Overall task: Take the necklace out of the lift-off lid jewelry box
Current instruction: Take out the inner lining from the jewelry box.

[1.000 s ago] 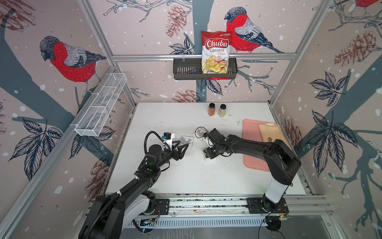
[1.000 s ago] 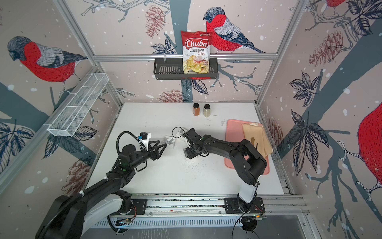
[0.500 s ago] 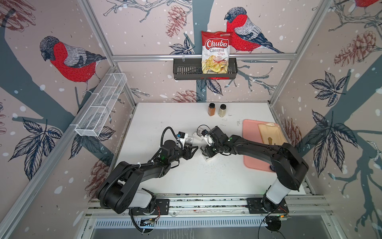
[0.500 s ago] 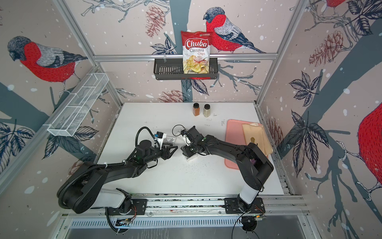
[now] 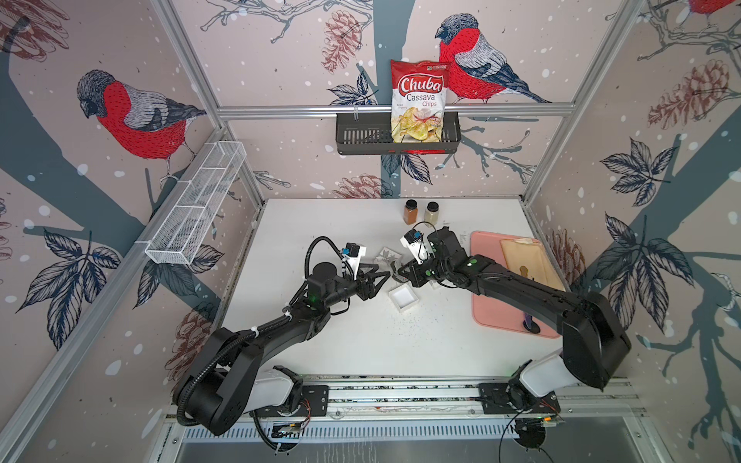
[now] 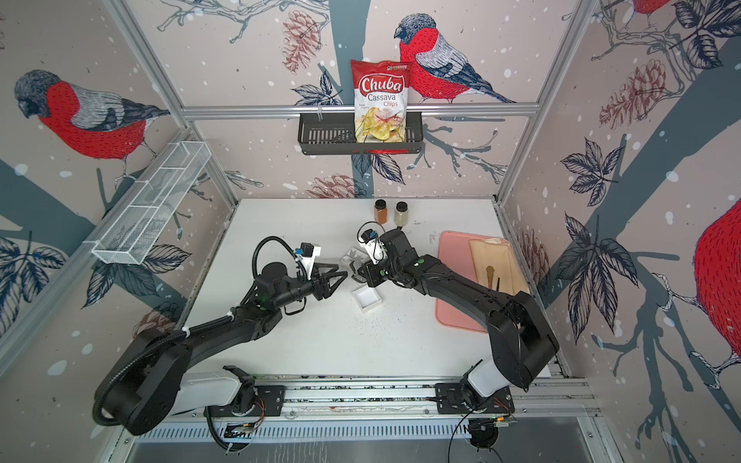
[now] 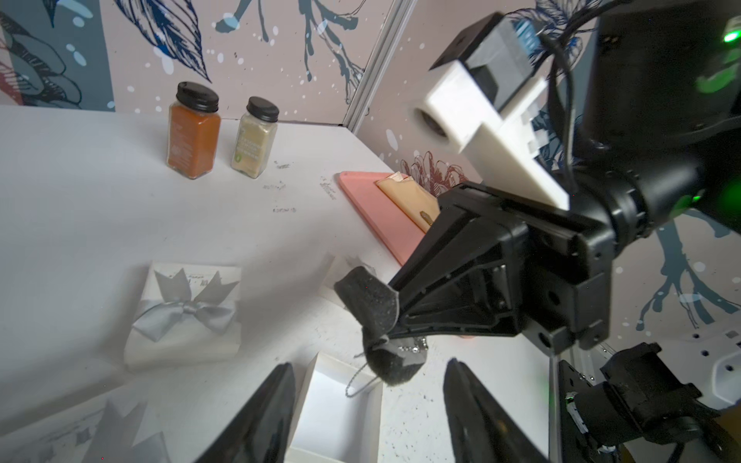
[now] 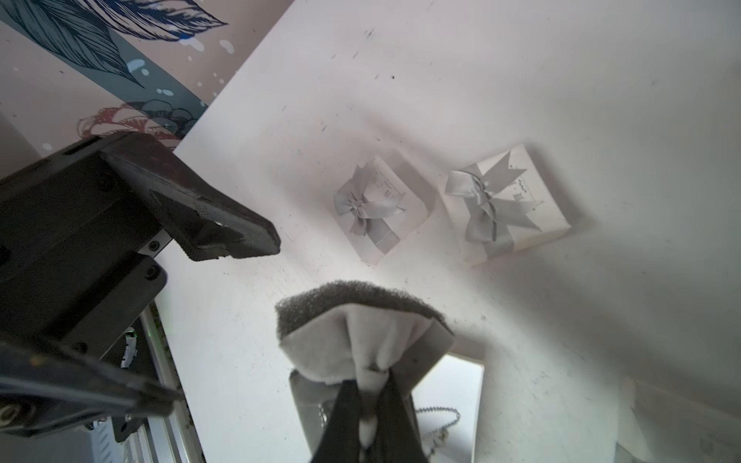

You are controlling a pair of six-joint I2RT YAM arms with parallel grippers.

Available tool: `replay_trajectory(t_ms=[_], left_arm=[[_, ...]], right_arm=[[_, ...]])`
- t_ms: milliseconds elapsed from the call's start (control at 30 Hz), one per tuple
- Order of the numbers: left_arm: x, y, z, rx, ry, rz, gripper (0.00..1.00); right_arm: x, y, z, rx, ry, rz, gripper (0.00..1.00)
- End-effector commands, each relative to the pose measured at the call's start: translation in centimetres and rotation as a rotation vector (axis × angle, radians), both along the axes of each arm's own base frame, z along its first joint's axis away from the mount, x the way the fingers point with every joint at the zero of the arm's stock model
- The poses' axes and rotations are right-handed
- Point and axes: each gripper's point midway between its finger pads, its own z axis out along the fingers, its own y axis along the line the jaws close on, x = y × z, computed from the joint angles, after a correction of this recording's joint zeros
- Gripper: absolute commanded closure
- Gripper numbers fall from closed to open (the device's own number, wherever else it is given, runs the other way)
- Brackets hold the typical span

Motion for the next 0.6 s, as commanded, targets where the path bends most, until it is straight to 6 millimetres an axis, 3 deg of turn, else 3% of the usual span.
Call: replay_trajectory(t_ms=[0,167,367,567], left_arm=[[0.0,-0.3,1.7,0.006,-0.024,-0.022,0.36],[0.4,-0.8,2.9,0.056,-0.042,-0.044,0.36],[0.0,-0.9,1.9,0.088,-0.018,-0.070,0.36],[-0.4,-1.4,2.2,0.079,-0.007,-0.115,0.37]], right_arm=[[-1.1,1.5,1.9,0.100,0.000,0.081,0.87],[-1.9,1.6,2.0,0.075,-0.039,0.123,0.86],[-1.8,0.9,3.1,0.001,-0.169,0.117,0.86],[-1.4,0.6,3.1,-0.053,-0.220,0.112,0.86]])
